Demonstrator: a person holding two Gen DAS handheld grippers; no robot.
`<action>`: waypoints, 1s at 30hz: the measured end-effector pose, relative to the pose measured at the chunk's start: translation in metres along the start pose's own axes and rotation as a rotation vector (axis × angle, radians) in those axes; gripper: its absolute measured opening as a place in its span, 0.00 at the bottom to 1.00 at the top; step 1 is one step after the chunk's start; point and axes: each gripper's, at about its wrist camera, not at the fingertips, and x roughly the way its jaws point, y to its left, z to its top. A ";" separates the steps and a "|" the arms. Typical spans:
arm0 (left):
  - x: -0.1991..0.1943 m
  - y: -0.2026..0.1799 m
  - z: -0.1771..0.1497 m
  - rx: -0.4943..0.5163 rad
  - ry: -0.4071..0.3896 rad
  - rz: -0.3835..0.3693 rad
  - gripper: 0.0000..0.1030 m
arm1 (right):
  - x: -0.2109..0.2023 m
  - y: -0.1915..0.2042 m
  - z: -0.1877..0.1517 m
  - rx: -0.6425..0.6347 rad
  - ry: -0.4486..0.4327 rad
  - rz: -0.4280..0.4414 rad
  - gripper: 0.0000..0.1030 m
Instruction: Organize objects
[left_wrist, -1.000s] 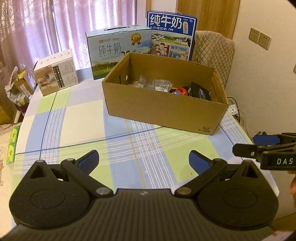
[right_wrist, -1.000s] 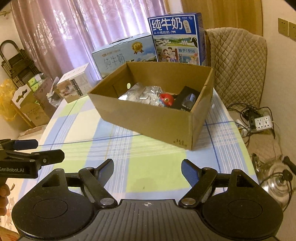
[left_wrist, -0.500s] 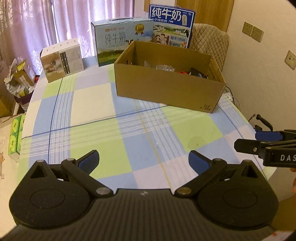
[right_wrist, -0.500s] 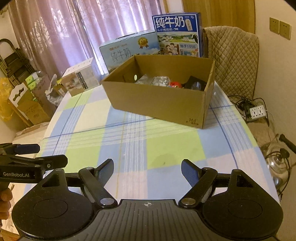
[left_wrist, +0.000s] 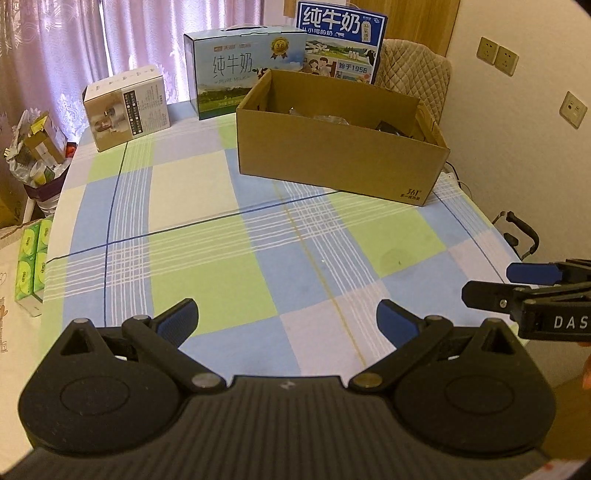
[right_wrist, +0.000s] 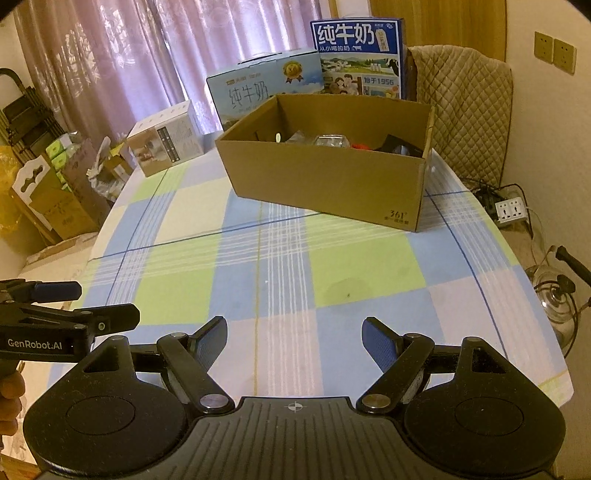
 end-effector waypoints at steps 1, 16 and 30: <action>-0.001 0.001 -0.001 0.000 -0.001 0.000 0.99 | 0.000 0.001 -0.001 -0.001 0.001 0.000 0.75; -0.007 0.006 -0.009 -0.008 -0.003 -0.002 0.99 | 0.001 0.013 -0.009 -0.009 0.011 -0.003 0.75; -0.004 0.000 -0.016 0.007 0.011 -0.007 0.99 | 0.003 0.010 -0.017 0.009 0.032 -0.010 0.75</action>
